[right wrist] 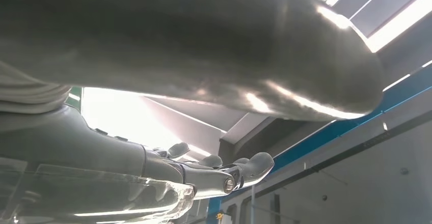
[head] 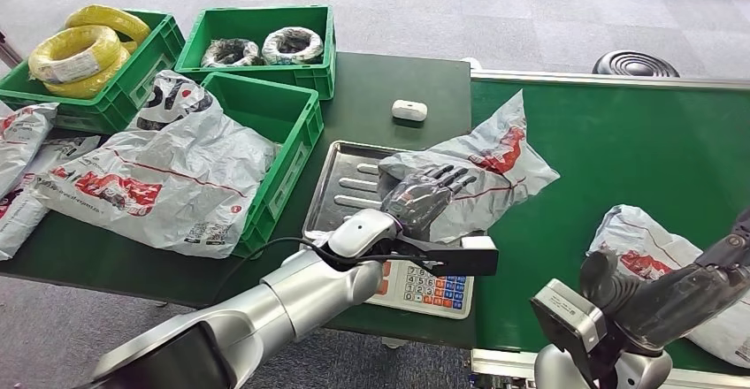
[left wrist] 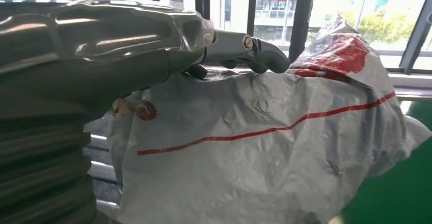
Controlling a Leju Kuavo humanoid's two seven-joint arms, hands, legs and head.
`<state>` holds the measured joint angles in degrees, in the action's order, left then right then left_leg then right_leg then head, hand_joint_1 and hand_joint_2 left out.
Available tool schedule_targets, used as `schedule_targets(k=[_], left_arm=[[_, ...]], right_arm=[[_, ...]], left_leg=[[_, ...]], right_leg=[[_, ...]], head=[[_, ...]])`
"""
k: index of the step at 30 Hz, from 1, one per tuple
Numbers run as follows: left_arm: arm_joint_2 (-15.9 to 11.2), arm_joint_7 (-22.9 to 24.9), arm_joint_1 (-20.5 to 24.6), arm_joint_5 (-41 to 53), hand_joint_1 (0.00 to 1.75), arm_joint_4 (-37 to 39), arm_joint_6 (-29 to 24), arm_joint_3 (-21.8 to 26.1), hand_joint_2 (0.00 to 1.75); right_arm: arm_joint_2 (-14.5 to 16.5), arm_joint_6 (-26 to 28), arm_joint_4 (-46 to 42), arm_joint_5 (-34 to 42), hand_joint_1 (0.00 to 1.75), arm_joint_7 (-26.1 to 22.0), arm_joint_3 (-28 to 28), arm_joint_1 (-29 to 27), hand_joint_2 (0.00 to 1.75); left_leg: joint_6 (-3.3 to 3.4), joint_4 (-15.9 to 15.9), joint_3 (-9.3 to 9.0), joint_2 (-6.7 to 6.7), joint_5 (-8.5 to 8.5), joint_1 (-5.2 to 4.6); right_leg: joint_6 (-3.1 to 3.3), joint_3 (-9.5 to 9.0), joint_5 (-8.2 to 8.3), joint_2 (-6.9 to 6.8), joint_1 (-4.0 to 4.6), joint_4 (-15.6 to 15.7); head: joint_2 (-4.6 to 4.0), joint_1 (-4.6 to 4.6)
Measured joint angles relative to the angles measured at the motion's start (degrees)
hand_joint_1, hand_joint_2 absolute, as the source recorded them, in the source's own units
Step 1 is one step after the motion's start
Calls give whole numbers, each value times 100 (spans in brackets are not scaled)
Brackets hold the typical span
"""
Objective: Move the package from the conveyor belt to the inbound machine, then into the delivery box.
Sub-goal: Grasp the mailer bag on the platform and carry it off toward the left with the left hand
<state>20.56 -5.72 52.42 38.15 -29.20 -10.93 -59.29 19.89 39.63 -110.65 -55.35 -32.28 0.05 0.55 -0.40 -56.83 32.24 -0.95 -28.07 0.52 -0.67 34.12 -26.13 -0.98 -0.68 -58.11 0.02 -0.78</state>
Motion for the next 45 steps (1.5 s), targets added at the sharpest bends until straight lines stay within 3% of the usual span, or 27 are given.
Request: schedule_targets(k=[7,16,17,20,21,22,35,42,45], left_arm=[[-1,505,71,417,0,221,453,-378,175],[2,645,105,484,0,449,417,-588,175],[3,654,109,487,23,467,407,-593,175],[3,662,114,485,147,512,389,-600,175],[3,662,114,476,168,525,388,-602,175],[3,661,114,466,173,539,386,-603,175],[3,531,110,289,175,678,261,-578,175],[2,266,105,-23,175,723,37,-347,175],[1,-65,84,-356,175,731,-207,-168,175]], right_arm=[[0,0,18,-24,0,-7,3,56,0],[0,0,18,-46,0,13,9,55,0],[0,0,18,-55,0,25,15,54,0],[0,0,18,-71,0,46,34,53,0],[0,0,18,-72,0,48,39,53,0],[0,0,18,-72,0,49,46,52,0],[0,0,81,-14,0,-8,125,53,0],[0,0,119,7,0,-13,126,55,0],[0,0,132,7,0,-14,126,54,0]], left_leg=[[0,0,0,0,0,0],[0,0,-4,0,0,0],[0,0,-5,0,0,0],[0,0,-8,0,0,0],[0,0,-8,0,0,0],[0,0,-8,0,0,0],[0,0,-7,-1,0,0],[0,0,-7,-1,0,0],[0,0,-6,-1,0,0]], right_leg=[[0,0,0,0,0,0],[0,-5,0,0,0,0],[0,-6,0,0,0,0],[0,-8,0,0,0,0],[0,-9,0,0,0,0],[0,-9,0,0,0,0],[0,-7,0,0,0,0],[0,-7,0,0,0,0],[0,-7,0,0,0,0]], head=[[0,0],[0,1],[0,1],[0,-1],[0,0],[0,0],[0,1],[0,0],[0,1]])
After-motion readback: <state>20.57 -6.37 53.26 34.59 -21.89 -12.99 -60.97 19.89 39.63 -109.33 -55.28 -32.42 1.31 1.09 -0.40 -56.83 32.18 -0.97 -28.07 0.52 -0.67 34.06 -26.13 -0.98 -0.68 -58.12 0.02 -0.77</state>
